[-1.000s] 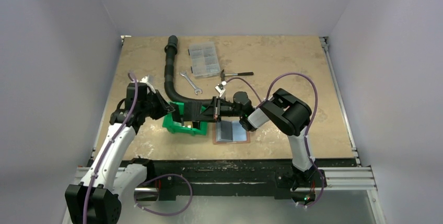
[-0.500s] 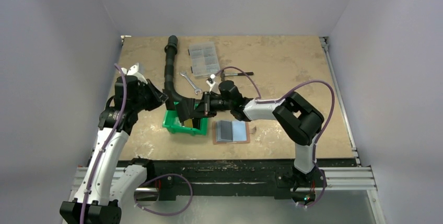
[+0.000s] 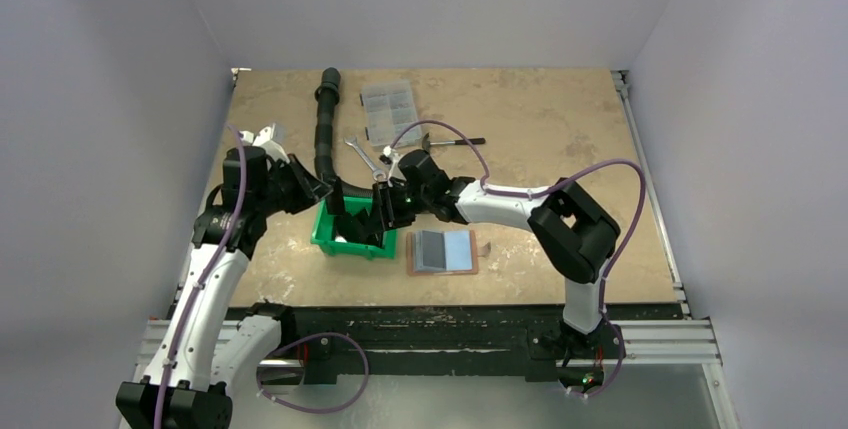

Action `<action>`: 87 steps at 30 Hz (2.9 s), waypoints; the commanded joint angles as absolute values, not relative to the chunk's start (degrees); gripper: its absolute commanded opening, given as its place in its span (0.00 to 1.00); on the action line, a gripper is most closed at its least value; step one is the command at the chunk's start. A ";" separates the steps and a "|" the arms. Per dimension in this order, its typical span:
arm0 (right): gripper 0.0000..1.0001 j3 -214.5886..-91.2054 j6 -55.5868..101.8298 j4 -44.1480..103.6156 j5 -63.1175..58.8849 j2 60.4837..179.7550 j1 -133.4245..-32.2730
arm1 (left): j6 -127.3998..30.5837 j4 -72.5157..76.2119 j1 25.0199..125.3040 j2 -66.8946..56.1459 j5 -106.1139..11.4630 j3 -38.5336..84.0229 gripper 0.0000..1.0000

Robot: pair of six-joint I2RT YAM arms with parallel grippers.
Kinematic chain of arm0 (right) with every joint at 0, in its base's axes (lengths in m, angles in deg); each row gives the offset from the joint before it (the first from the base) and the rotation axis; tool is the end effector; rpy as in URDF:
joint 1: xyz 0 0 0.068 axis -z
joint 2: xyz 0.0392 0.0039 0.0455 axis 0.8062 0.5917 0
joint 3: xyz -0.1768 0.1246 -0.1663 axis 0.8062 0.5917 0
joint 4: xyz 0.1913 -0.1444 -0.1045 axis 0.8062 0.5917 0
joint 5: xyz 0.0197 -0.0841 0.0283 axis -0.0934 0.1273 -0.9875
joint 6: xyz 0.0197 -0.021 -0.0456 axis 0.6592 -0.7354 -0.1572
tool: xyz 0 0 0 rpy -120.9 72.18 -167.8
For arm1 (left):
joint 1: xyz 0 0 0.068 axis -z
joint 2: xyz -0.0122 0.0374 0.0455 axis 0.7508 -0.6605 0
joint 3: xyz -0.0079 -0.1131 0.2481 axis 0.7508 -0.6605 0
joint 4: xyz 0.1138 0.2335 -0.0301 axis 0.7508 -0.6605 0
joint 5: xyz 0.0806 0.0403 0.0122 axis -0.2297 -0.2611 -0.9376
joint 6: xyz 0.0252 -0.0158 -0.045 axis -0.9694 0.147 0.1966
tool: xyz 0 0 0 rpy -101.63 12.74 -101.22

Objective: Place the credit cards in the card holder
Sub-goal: Place the credit card in the storage box, then insert the credit card into the card holder.

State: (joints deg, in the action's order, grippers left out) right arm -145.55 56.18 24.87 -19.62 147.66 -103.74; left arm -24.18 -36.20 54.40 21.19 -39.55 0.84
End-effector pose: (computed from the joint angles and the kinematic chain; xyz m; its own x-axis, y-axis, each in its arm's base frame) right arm 0.2555 0.3283 0.1883 -0.8765 -0.1420 -0.4600 -0.4591 0.5336 0.7102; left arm 0.1771 -0.0277 0.3169 -0.6460 -0.5002 -0.5766 -0.0684 0.7902 -0.6090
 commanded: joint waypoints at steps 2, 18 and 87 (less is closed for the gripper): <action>0.53 -147.90 50.37 30.95 -16.98 143.85 -103.73 | -23.90 -30.56 54.02 22.12 -33.72 -1.51 0.00; 0.66 -116.68 63.43 -7.68 -42.48 113.25 -91.57 | 5.01 27.51 54.48 29.32 -7.74 -24.56 0.00; 0.00 -113.34 39.32 50.30 -36.02 111.49 -73.78 | -14.34 4.71 93.77 -11.16 -37.96 -8.61 0.16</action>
